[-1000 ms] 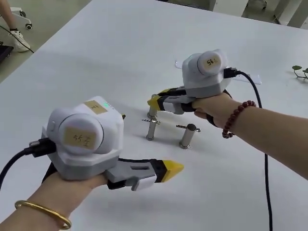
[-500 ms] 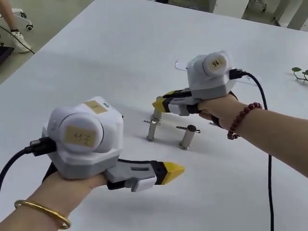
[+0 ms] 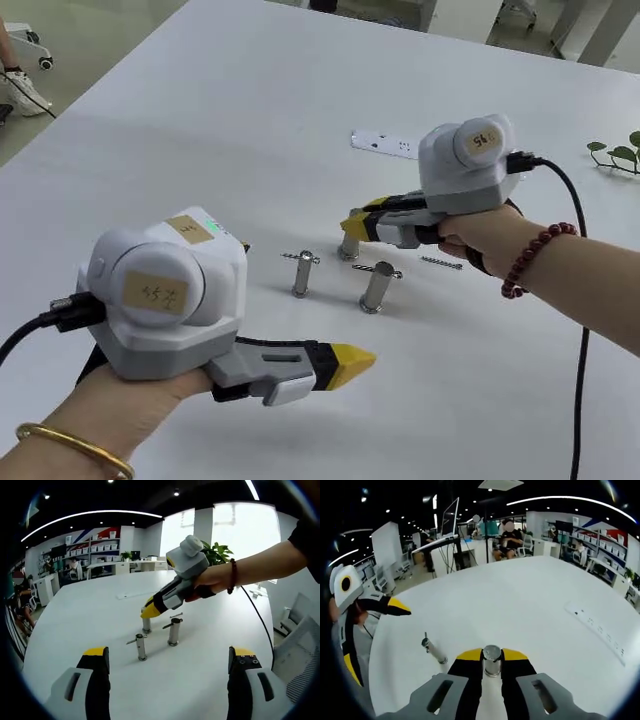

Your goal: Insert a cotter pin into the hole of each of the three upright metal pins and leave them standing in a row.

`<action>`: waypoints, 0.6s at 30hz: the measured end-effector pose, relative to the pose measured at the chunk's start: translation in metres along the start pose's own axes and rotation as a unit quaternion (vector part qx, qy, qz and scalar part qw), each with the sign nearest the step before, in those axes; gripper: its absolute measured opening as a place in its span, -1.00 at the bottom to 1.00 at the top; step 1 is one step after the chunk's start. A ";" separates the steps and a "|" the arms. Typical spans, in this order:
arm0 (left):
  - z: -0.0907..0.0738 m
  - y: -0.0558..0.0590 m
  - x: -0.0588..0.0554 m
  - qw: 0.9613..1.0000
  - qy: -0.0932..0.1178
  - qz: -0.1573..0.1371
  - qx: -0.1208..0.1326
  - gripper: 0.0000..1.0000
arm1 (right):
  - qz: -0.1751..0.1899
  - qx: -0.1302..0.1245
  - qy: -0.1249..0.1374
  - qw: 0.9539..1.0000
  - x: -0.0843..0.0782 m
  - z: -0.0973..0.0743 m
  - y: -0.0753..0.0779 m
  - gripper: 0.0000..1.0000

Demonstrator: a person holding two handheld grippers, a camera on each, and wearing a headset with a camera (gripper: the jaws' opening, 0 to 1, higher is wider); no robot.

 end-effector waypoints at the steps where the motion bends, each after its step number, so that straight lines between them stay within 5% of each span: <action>1: 0.000 0.001 0.000 1.000 0.000 0.000 -0.001 0.97 | 0.000 -0.001 -0.001 1.000 -0.002 -0.002 0.001 -0.85; 18: 0.001 0.007 0.000 1.000 -0.002 0.008 -0.017 0.97 | 0.013 -0.028 -0.009 0.999 -0.031 -0.057 0.005 -0.85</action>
Point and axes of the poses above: the centre of the closed fingertips' face, and the gripper's own axes: z roughly forward along the fingers, y roughly to its right, x roughly out of its top, the point moved 6 cm from there along -z, roughly backward along the fingers, and after that the axes turned 2 degrees about x, right-handed, at the moved point
